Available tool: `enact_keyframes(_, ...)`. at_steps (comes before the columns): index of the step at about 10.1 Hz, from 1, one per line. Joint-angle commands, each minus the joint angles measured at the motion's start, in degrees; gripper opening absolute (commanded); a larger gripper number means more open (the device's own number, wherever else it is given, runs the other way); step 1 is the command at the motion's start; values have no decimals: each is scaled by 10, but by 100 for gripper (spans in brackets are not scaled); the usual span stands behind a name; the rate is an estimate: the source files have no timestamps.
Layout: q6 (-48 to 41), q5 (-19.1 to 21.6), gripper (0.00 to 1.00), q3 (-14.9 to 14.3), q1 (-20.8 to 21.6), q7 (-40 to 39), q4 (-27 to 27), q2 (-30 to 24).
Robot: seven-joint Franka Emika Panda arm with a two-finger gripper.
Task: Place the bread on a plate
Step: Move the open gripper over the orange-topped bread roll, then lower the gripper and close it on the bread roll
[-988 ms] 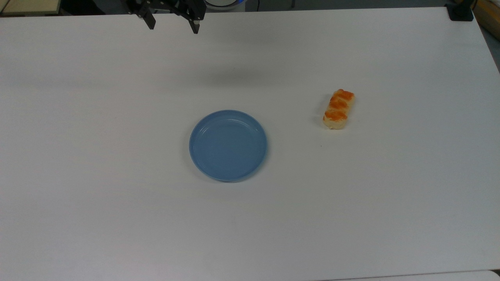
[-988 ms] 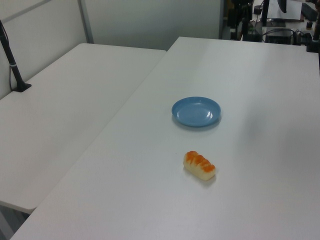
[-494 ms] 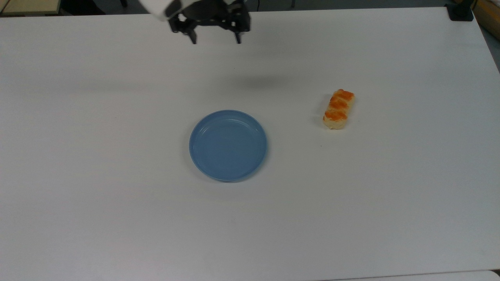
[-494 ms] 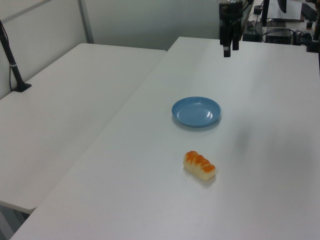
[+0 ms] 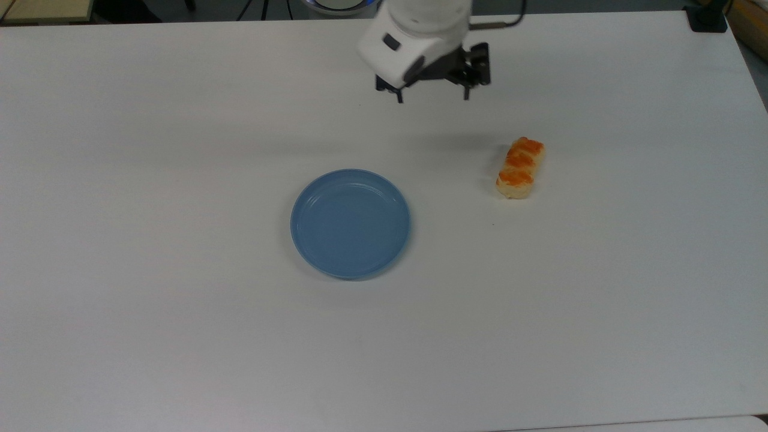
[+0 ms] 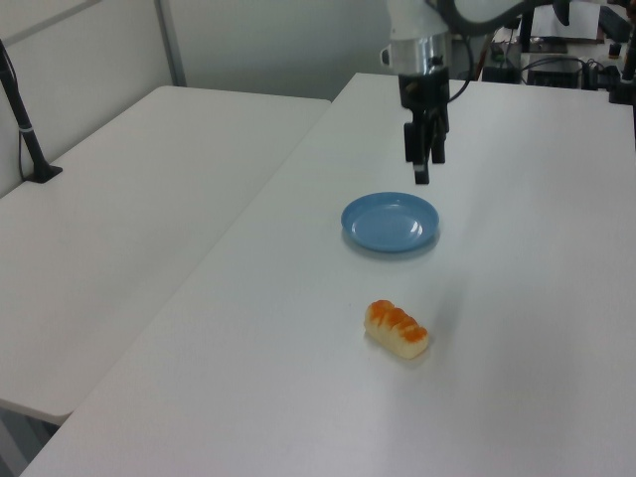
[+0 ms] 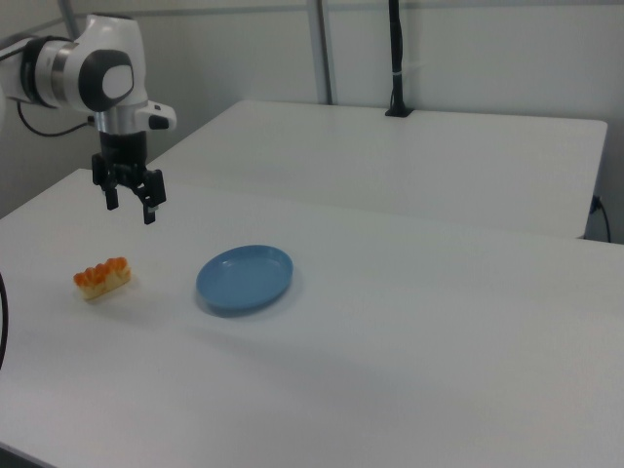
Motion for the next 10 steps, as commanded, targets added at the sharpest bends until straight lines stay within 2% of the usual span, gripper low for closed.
enact_keyframes(1,49,2,99,-10,53,88,-1,39)
enact_keyframes(3,84,2,98,-10,75,170,-1,66)
enact_keyframes(6,102,-2,98,-10,130,221,1,102)
enact_keyframes(8,149,-28,98,-10,141,271,2,132)
enact_keyframes(10,167,-36,98,-11,160,294,4,152)
